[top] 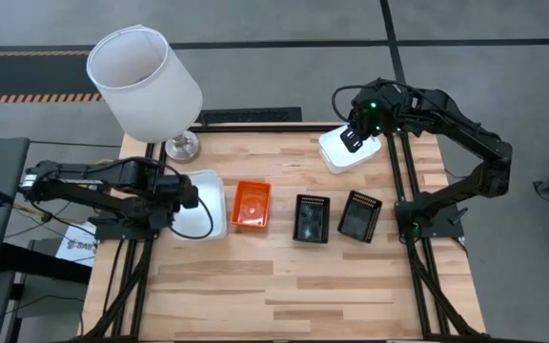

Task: Stack baskets by color
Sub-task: Stack the bottom white bin on top of the middle left white bin

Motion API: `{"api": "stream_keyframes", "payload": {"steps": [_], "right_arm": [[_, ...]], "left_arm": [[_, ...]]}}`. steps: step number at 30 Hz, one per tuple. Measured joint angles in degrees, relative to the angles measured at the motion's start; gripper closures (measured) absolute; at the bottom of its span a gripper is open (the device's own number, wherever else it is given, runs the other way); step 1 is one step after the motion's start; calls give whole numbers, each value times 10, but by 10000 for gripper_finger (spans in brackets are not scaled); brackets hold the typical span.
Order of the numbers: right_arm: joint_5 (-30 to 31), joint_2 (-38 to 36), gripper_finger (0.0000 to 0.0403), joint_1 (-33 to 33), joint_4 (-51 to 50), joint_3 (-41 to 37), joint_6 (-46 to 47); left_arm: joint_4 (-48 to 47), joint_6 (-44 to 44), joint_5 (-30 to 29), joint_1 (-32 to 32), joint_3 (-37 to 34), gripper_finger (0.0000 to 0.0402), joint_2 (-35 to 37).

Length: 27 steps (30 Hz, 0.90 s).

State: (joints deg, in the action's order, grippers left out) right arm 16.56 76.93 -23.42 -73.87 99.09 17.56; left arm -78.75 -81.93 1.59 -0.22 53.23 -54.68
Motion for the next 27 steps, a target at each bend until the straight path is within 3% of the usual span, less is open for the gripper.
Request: {"api": "stream_keyframes", "payload": {"steps": [8, 16, 27], "right_arm": [[0, 0, 274, 0, 0, 0, 0], [0, 0, 274, 0, 0, 0, -1], [0, 0, 274, 0, -1, 0, -1]], "left_arm": [[12, 15, -29, 2, -7, 401, 7], [-2, 22, 13, 12, -5, 401, 7], [13, 21, 11, 12, -17, 401, 7]]}}
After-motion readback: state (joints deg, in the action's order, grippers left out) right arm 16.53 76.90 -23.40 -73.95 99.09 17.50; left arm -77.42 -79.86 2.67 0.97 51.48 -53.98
